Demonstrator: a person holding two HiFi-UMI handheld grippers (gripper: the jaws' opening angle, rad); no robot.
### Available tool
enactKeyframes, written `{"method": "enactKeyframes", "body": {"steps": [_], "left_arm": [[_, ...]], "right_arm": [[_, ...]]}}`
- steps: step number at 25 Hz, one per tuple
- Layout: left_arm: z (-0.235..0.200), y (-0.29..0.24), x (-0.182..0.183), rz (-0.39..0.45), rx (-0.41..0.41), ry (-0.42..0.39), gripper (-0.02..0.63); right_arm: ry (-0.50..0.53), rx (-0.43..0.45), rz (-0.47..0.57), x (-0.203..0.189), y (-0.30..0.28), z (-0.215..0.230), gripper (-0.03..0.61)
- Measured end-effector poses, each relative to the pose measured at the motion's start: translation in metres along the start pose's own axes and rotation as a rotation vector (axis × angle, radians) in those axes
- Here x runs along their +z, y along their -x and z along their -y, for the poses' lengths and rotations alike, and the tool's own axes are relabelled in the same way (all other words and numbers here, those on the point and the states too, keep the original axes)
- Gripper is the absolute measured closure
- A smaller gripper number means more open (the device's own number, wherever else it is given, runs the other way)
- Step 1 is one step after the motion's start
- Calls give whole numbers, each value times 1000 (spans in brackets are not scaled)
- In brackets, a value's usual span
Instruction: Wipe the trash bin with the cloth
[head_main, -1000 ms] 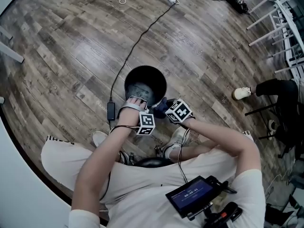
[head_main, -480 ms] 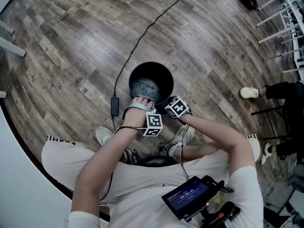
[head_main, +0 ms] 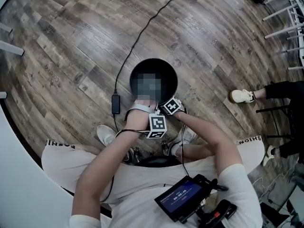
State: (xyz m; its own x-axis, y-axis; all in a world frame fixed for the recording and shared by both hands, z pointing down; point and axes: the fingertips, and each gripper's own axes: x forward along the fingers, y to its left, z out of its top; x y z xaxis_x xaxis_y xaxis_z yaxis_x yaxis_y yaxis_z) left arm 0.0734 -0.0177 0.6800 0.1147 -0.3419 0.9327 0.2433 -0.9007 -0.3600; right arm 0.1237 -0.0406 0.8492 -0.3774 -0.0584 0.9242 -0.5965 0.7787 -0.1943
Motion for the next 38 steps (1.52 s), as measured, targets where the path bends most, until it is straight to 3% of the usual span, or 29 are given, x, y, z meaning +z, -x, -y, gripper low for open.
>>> {"method": "enactKeyframes", "body": {"steps": [2, 6, 13, 20, 25, 32, 38], "left_arm": [[-1, -1, 0, 5, -3, 10, 506], [1, -3, 2, 21, -10, 25, 505], [4, -3, 2, 44, -8, 26, 481], [4, 5, -7, 44, -1, 34, 442], [-6, 13, -19, 54, 0, 67, 431], [1, 2, -32, -6, 34, -28, 433], [6, 2, -25, -31, 27, -93, 477]], "right_arm": [[-17, -19, 18, 0, -2, 3, 479], [-31, 24, 43, 0, -4, 0, 479], [-55, 50, -34, -1, 13, -18, 479], [-71, 122, -16, -3, 86, -52, 479], [-123, 123, 70, 15, 142, -58, 479], [-78, 101, 181, 55, 193, -65, 479], [-59, 79, 198, 72, 190, -54, 479]]}}
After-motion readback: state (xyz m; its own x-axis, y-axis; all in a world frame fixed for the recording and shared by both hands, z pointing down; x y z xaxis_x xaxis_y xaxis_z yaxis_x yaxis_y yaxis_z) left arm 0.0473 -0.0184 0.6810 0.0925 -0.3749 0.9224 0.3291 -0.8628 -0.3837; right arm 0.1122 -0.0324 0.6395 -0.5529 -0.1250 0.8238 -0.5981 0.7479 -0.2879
